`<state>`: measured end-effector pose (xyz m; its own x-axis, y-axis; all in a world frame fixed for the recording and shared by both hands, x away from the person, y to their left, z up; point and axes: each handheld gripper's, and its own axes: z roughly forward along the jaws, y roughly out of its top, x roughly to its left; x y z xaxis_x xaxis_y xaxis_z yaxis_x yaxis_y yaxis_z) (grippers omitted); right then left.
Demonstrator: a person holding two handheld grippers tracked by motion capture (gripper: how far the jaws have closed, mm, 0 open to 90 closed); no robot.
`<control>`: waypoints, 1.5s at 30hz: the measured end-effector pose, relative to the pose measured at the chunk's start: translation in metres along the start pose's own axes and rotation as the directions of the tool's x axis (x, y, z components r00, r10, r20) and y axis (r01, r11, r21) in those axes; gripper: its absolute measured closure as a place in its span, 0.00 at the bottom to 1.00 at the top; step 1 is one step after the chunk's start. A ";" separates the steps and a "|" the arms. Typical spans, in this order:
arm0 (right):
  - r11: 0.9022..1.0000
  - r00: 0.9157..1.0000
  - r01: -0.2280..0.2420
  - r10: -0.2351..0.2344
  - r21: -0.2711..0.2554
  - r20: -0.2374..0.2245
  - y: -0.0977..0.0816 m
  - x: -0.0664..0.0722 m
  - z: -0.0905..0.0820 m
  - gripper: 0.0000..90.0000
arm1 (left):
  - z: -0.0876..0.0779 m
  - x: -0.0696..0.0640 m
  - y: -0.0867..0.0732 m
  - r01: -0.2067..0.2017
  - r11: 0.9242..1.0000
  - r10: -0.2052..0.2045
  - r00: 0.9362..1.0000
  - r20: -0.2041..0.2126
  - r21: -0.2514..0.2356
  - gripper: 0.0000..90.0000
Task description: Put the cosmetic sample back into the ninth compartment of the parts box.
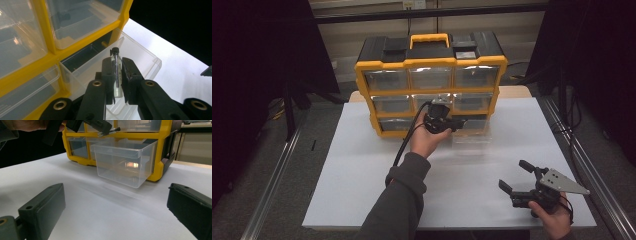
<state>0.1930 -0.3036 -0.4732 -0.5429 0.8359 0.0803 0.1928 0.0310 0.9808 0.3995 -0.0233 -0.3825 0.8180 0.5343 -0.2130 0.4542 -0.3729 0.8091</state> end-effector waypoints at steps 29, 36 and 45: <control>1.000 1.000 -0.003 0.003 0.002 -0.004 0.000 0.000 0.000 0.01 | 0.012 -0.003 -0.003 -0.013 1.000 0.013 1.000 0.006 0.017 0.90; 1.000 1.000 -0.001 0.001 0.002 -0.004 0.000 0.000 0.000 0.01 | 0.016 -0.003 -0.005 -0.015 1.000 0.015 1.000 0.011 0.019 0.90; 1.000 1.000 -0.001 0.001 0.001 -0.005 0.000 0.000 0.000 0.01 | 0.017 -0.003 -0.005 -0.026 0.999 0.026 1.000 0.004 0.027 0.90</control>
<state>0.1930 -0.3035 -0.4736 -0.5469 0.8332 0.0821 0.1941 0.0307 0.9805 0.4008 -0.0361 -0.3953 0.8310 0.5214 -0.1938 0.4420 -0.4075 0.7991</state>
